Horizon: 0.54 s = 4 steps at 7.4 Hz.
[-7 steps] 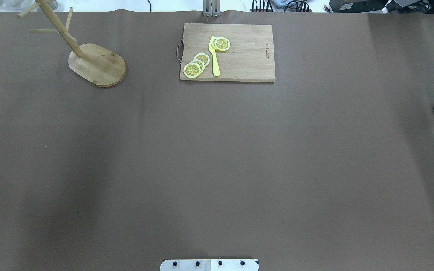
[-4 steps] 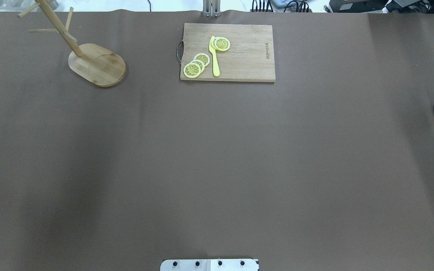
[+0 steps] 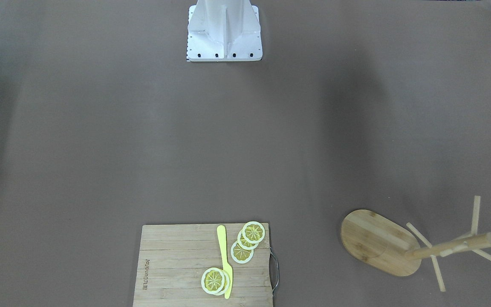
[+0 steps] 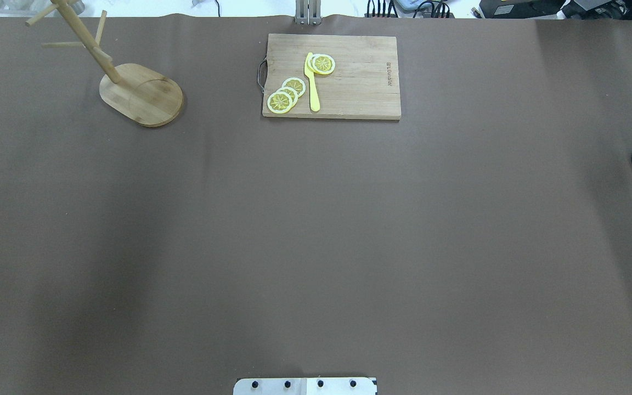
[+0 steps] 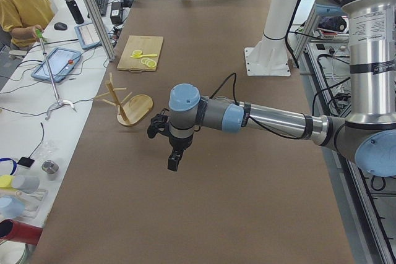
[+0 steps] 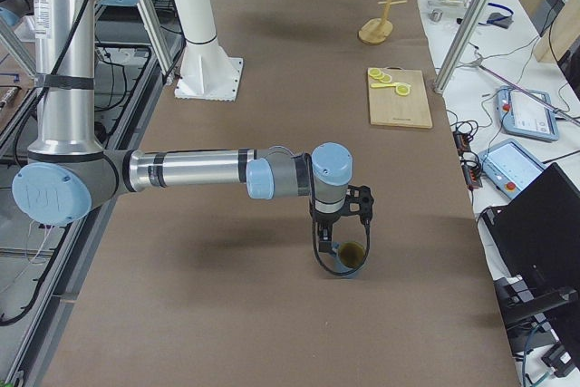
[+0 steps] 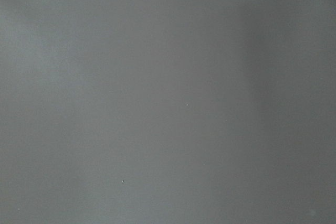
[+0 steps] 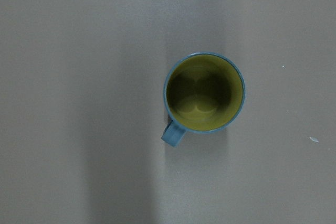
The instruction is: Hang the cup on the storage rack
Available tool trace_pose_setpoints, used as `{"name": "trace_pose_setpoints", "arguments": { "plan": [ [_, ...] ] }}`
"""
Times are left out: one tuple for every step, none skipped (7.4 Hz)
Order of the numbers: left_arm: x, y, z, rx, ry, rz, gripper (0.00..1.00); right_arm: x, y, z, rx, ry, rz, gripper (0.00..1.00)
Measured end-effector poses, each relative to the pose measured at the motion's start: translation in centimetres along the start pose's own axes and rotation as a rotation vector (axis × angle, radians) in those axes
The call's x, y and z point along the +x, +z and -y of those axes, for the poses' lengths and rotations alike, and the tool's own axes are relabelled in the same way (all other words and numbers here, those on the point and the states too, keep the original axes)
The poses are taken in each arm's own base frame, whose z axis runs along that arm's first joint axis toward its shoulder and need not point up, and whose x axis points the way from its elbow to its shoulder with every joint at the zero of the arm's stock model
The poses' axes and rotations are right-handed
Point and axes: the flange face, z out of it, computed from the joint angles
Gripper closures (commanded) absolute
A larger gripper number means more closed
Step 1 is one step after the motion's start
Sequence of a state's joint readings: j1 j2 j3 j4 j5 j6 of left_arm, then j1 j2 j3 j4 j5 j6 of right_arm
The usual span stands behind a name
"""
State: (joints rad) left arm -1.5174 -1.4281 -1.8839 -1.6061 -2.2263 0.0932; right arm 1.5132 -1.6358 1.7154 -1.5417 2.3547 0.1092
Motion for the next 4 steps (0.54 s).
{"name": "trace_pose_setpoints", "arguments": {
  "plan": [
    [0.0,-0.1,0.0,0.001,0.000,0.000,0.02,-0.1,0.1,0.0,-0.003,-0.001,0.011,0.00],
    [0.1,-0.2,0.0,0.004,0.000,0.000,0.02,-0.3,0.1,0.0,-0.005,-0.005,0.025,0.00],
    [0.1,-0.3,0.0,0.006,0.000,0.001,0.02,-0.7,-0.1,0.1,-0.001,-0.011,0.040,0.00],
    [0.0,-0.4,-0.3,0.006,-0.003,0.002,0.02,-1.3,-0.4,0.5,0.009,-0.026,0.057,0.00]
  ]
}}
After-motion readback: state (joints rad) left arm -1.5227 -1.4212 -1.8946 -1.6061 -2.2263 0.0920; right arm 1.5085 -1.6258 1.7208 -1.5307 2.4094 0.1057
